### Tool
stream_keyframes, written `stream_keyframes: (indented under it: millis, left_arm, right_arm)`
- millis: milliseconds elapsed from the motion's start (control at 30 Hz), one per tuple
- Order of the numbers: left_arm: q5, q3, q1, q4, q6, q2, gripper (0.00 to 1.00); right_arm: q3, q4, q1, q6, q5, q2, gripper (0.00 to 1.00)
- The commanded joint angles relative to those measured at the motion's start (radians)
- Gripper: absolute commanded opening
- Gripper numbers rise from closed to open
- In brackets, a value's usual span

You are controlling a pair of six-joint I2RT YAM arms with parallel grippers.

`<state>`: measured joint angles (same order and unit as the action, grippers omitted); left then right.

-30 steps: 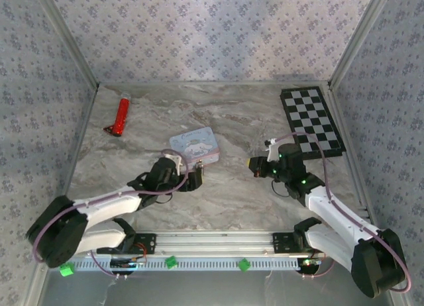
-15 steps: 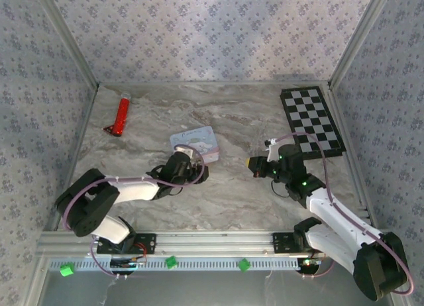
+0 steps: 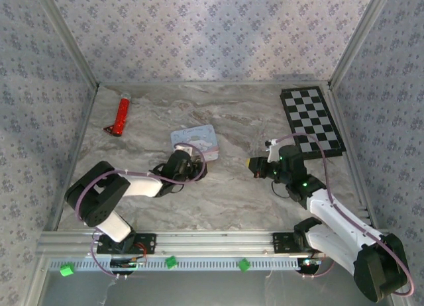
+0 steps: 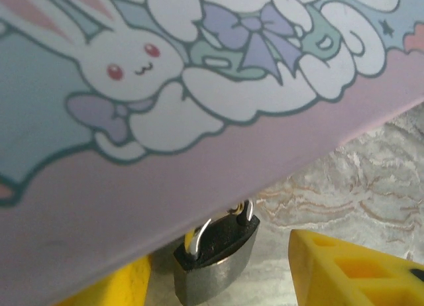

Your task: Unlock the padlock with the key

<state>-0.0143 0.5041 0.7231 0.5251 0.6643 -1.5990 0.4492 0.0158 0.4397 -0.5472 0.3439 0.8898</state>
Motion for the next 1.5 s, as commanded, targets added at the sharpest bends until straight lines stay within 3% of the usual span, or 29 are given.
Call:
stream_keyframes:
  millis: [0, 633, 1467]
  left_arm:
    - [0.037, -0.012, -0.014, 0.134, 0.018, -0.039, 0.54]
    - [0.050, -0.012, -0.029, 0.194, 0.053, -0.100, 0.38]
    - [0.056, -0.027, -0.029, 0.188, 0.074, -0.064, 0.25]
  right_arm:
    - [-0.003, 0.014, 0.009, -0.017, 0.004, -0.007, 0.00]
    - [-0.009, 0.012, 0.026, -0.028, 0.000, -0.012, 0.00]
    - [-0.014, 0.022, 0.044, -0.049, -0.017, -0.006, 0.00]
